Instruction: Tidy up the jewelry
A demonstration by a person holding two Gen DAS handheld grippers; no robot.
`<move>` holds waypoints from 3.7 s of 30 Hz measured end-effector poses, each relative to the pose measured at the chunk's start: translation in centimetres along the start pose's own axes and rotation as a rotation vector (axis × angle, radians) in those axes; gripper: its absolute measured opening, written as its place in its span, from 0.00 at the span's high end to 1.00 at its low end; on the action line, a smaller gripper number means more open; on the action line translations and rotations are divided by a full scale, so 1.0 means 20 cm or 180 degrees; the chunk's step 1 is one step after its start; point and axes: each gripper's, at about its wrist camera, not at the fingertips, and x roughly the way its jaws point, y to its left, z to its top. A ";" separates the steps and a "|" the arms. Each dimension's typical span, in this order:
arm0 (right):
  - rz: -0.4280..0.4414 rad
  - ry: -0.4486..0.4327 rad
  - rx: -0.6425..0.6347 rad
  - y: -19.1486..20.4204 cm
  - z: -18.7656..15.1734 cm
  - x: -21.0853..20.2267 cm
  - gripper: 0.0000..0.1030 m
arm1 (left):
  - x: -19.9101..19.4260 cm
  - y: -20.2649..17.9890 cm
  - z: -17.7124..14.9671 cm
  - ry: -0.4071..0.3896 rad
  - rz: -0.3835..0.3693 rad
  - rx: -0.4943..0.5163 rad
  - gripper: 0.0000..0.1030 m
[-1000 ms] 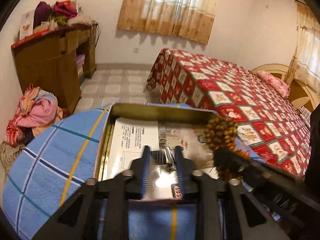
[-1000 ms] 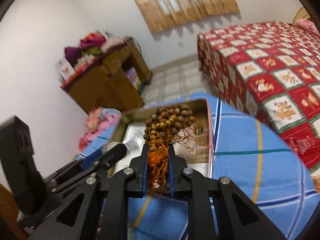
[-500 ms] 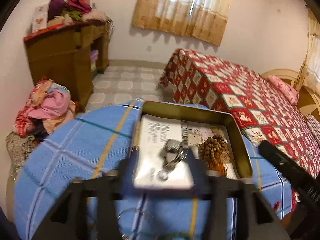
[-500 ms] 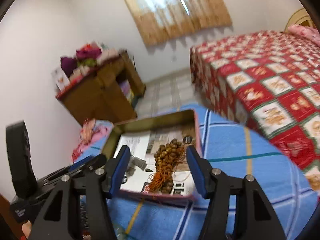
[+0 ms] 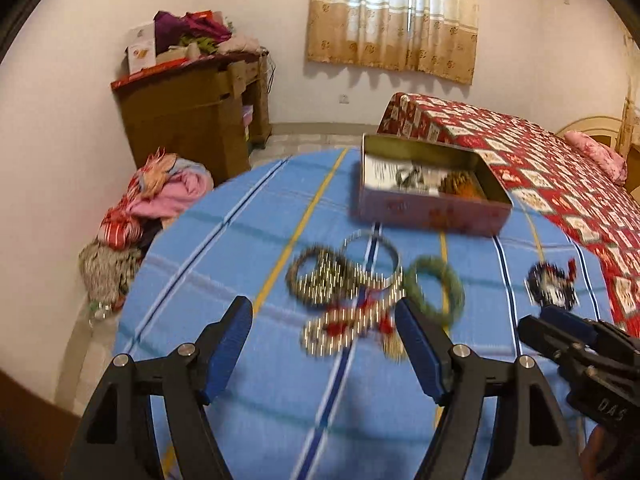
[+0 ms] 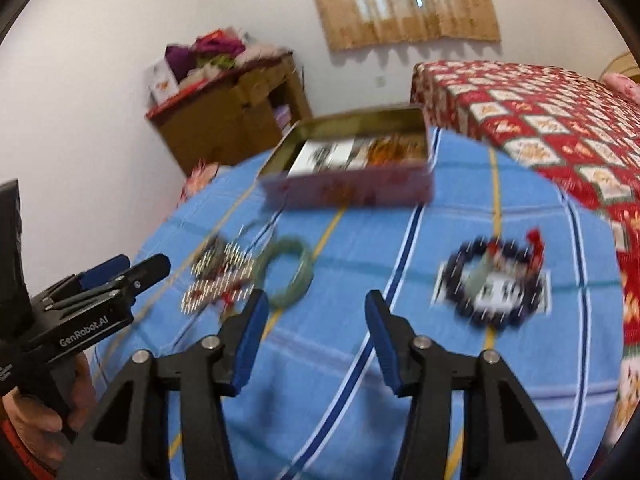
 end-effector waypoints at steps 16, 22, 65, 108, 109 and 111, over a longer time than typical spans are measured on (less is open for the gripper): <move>0.0017 0.0182 -0.0006 0.07 0.11 0.19 0.48 | -0.07 0.08 -0.17 0.0054 0.0094 -0.0173 0.28; -0.0208 0.0388 -0.0356 0.15 0.17 0.44 0.39 | -0.04 0.13 -0.18 0.0130 0.0087 -0.0180 0.28; 0.0068 0.0417 0.0235 -0.14 -0.03 0.17 0.82 | -0.01 -0.10 -0.10 0.0363 -0.0882 0.0407 0.92; 0.0093 0.0403 0.0308 -0.15 -0.02 0.18 0.82 | 0.15 -0.16 -0.14 0.0840 -0.0955 0.0314 1.00; 0.0096 0.0404 0.0311 -0.15 -0.02 0.18 0.82 | 0.15 -0.16 -0.14 0.0838 -0.0917 0.0330 1.00; 0.0103 0.0405 0.0312 -0.15 -0.02 0.18 0.82 | 0.14 -0.15 -0.14 0.0818 -0.0913 0.0320 1.00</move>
